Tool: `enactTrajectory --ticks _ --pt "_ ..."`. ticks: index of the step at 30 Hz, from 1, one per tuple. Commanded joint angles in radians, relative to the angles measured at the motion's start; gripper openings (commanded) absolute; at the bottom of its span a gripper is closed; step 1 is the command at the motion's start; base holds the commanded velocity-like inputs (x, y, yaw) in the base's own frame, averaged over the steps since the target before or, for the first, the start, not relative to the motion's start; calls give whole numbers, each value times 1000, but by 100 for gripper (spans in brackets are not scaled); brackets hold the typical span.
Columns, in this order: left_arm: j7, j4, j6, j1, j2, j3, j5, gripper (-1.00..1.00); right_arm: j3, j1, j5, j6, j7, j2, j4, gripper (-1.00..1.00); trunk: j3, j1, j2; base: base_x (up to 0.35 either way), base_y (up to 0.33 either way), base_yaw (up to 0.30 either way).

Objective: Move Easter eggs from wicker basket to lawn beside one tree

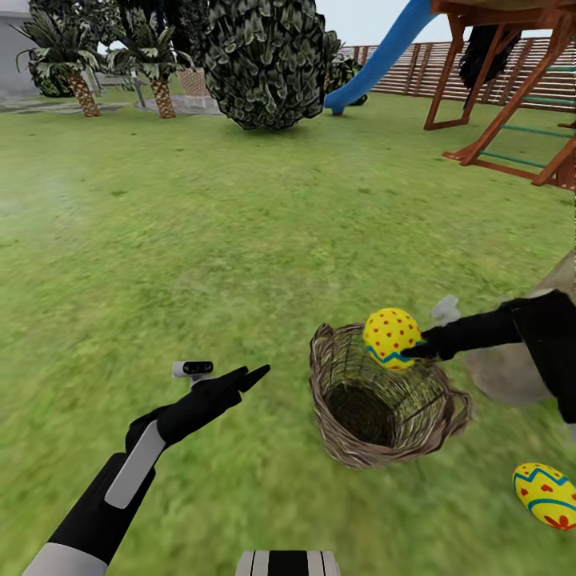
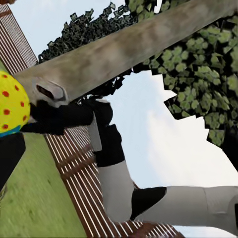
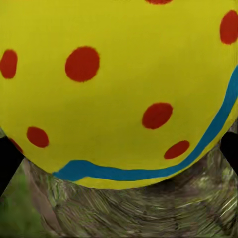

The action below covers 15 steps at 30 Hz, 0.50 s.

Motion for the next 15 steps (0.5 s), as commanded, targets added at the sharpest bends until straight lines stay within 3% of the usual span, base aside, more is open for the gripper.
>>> enactTrajectory --ticks 1,3,4,5,6,7,10,13,15 --pt "1 0 8 -1 1 -3 6 100 -93 19 -1 7 97 2 2 -100 3 0 0 0 0 0" --pt "1 0 6 -1 1 -4 4 100 -192 51 -59 7 117 5 7 -100 11 -1 1 0 0 0" --pt "0 0 3 -1 1 -4 5 100 -231 77 -117 8 117 7 8 -100 11 -1 1 0 0 0" --pt "-4 1 -4 -1 3 -4 8 100 -257 114 -211 8 117 8 9 -100 11 -1 1 0 0 0" --pt "-7 3 -8 0 4 -5 11 100 -268 158 -290 7 117 9 9 -100 11 -1 1 0 0 0" --pt "-8 4 -10 -1 5 -5 13 100 -274 187 -335 8 117 9 8 -100 11 -1 1 0 0 0" --pt "-8 5 -12 0 1 -7 8 100 -279 209 -370 10 117 24 10 -100 11 -1 1 -25 0 0" --pt "-1 6 -14 0 -1 -8 3 100 -360 215 -374 14 117 69 11 -100 11 -1 1 -271 -15 0" --pt "0 6 -15 0 -2 -8 2 100 -386 218 -374 14 117 88 11 -100 11 -1 1 -326 -75 0"
